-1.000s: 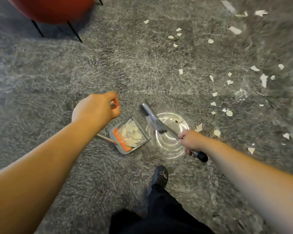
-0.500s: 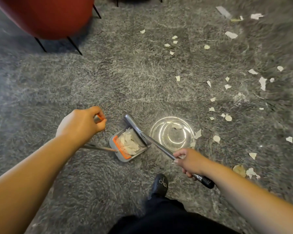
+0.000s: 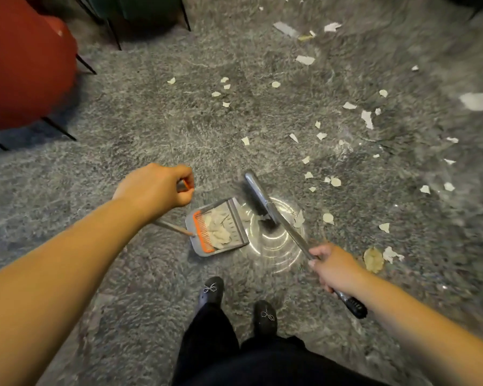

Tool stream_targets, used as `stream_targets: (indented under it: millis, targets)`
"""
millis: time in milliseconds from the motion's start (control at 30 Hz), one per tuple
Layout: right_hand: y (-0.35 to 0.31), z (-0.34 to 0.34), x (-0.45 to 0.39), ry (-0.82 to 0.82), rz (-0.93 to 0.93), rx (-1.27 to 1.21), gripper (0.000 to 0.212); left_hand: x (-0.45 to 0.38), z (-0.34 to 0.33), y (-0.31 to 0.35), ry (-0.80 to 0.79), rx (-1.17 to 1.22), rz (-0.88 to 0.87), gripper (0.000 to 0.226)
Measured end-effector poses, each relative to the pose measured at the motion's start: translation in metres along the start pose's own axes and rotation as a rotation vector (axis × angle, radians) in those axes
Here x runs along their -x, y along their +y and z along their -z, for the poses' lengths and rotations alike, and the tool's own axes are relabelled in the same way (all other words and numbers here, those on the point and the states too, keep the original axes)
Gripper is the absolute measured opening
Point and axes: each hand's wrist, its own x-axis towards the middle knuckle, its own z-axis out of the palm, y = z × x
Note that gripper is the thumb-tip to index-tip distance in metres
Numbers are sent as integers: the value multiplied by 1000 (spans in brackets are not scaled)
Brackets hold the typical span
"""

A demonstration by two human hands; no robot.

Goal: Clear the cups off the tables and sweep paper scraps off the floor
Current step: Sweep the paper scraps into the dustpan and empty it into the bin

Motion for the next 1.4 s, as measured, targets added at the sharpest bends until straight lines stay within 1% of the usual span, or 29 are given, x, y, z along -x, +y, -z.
stream_targets:
  millis: [100,233,400,600,733,800,967,1067,1167,1300,1400]
  targets:
    - [12,9,-3,57,-65,-38,34,-36,2,1,-5,-33,-84,9]
    - [23,15,-6,100,-150,-88,36,-77,6,7,-54,-58,-172,13]
    - [23,15,-18,78,-254,-98,41,-116,7,16,-87,-53,-271,12]
    - [5,-18,-34,16,-330,-54,35,-136,8,13,-99,-39,-325,13]
    - [-10,-48,-38,-19,-311,-96,39,-136,7,9,-77,-41,-332,12]
    - [-19,-59,-37,-27,-290,-141,37,-136,7,6,-75,-44,-341,12]
    - [-46,-74,-33,-79,-197,-169,34,-130,6,-4,-72,-61,-367,13]
    - [-57,-81,-32,-103,-168,-224,37,-126,6,-7,-37,-56,-379,11]
    - [-66,-86,-29,-89,-161,-293,34,-123,6,-10,-38,-46,-379,11]
    - [-71,-91,-14,-58,-159,-324,37,-119,9,-20,-49,-9,-376,13]
    - [-69,-85,-2,-12,-164,-370,37,-116,13,-29,-51,10,-359,11]
